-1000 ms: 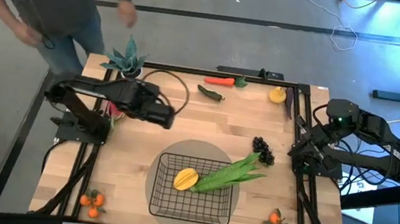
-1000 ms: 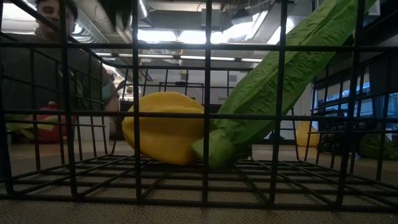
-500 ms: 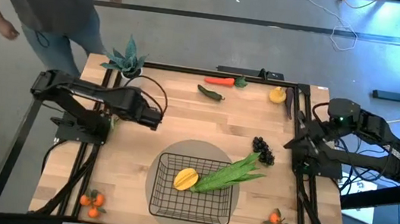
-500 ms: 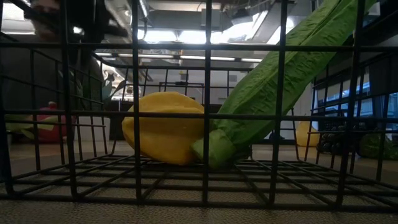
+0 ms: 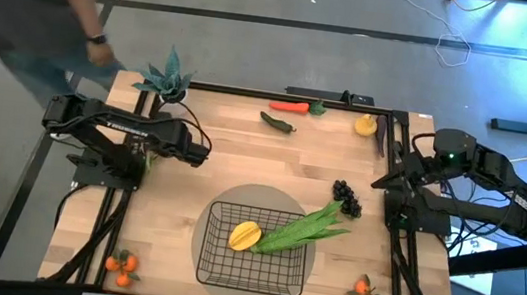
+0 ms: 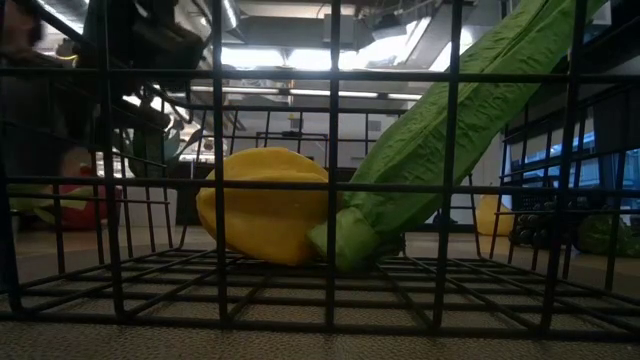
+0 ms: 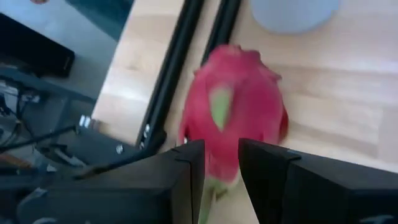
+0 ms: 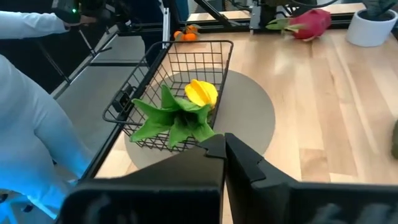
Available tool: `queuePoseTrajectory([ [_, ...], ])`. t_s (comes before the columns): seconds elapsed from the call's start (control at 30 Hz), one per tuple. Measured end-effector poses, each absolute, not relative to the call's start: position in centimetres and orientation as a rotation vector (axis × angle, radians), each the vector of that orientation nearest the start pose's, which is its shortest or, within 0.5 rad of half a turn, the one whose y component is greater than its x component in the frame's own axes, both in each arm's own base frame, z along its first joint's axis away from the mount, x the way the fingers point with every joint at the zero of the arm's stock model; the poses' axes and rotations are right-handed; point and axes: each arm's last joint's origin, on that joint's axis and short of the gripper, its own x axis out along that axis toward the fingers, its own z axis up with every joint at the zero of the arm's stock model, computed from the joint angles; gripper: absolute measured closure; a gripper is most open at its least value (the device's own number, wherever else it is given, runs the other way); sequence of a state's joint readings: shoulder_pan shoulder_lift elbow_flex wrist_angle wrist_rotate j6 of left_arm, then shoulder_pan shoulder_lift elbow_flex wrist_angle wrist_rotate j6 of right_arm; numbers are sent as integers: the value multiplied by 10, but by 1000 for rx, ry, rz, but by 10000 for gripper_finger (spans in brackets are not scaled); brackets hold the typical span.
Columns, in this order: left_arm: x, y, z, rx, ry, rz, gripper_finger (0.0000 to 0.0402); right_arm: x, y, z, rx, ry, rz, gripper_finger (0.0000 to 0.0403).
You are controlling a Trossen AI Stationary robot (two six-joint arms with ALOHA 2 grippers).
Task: Build produce basket
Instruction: Put the dragon fruit into the black bin
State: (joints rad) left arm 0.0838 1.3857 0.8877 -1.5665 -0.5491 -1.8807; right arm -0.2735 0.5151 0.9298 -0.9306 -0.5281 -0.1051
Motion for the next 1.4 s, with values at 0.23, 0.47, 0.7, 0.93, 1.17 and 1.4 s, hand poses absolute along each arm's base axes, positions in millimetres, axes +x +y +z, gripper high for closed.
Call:
queuePoseTrajectory([
  [0.23,164,42,212,-691,878,1971,317,73,-6,341,90,468,235,402],
  [0.47,165,54,204,-736,909,1948,317,73,-7,341,85,470,218,402],
  [0.7,162,63,204,-734,948,1952,317,73,-7,341,85,471,218,402],
  [0.93,161,67,204,-760,951,1972,317,73,-7,341,85,471,218,402],
  [1.17,161,66,203,-798,967,1965,317,73,-7,341,108,474,206,402],
  [1.4,160,67,201,-781,964,1973,317,73,-7,341,107,475,204,402],
])
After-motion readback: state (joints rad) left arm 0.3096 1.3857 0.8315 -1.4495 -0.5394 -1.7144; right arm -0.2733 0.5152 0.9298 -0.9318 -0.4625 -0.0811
